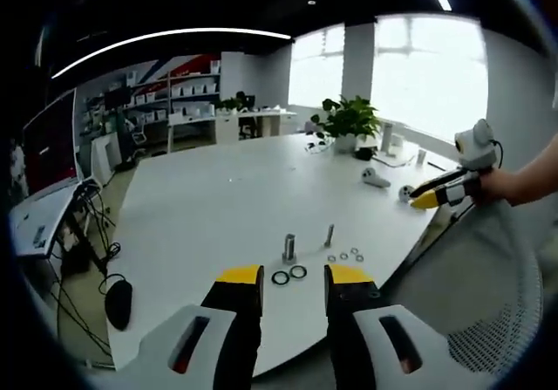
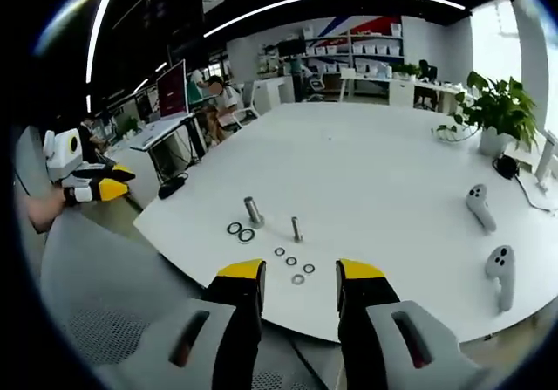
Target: Place the washer onto the threaded stud by aligning its center hole with the stud, sliding it down to the base, and recovering from edge contact or off-axis alignment until the washer reaches the visible bottom stop.
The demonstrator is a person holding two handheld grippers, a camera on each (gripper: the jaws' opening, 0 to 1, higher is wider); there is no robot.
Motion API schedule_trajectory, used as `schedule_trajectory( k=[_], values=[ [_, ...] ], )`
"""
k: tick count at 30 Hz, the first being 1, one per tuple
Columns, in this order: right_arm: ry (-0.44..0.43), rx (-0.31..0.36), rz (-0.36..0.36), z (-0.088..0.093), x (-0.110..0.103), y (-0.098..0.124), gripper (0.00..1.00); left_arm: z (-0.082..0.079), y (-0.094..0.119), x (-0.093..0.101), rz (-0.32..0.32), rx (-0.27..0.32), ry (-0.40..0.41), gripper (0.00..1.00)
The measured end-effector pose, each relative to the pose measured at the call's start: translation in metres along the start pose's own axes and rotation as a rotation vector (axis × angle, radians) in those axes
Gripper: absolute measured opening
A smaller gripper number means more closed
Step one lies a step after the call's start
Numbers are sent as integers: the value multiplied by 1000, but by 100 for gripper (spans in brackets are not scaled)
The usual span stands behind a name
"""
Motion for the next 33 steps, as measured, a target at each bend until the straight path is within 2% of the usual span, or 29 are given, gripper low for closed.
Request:
schedule_trajectory(
  k=[2,7,12,14,17,21,24,30,33],
  values=[
    [-1,-26,-12,3,-1,-2,34,1,0,-3,-18,-4,4,26],
    [-9,14,-20,-2,-2,1,33,2,-1,-8,-50,-15,4,26],
    [-24,9,-21,0,-1,-1,33,-1,1,-10,-68,2,7,27],
    [-26,6,-26,0,-2,-1,33,1,-1,-11,-70,-8,12,27],
    [-15,-31,-35,5,-3,-4,33,5,-3,-9,-66,-40,0,27],
    [-4,-34,-45,6,-5,-4,32,1,0,-12,-82,-15,3,26],
    [-12,-29,-42,5,-4,-4,32,4,-1,-13,-90,-36,3,26],
    [-4,-57,-52,9,-6,-5,32,4,-1,-12,-78,-32,10,26],
    [-6,-64,-53,11,-7,-6,32,10,-4,-10,-66,-66,-3,26]
  ],
)
Point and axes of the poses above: the point that each gripper's makers call its tool centre point, and the gripper's own axes: y roughly backward along the fingers, x roughly to its right, z roughly out of its underside, the point moved 3 cm from there along y, roughly backward along the fingers, and after that the axes turned 1 degree about y, right-handed, at the moved point
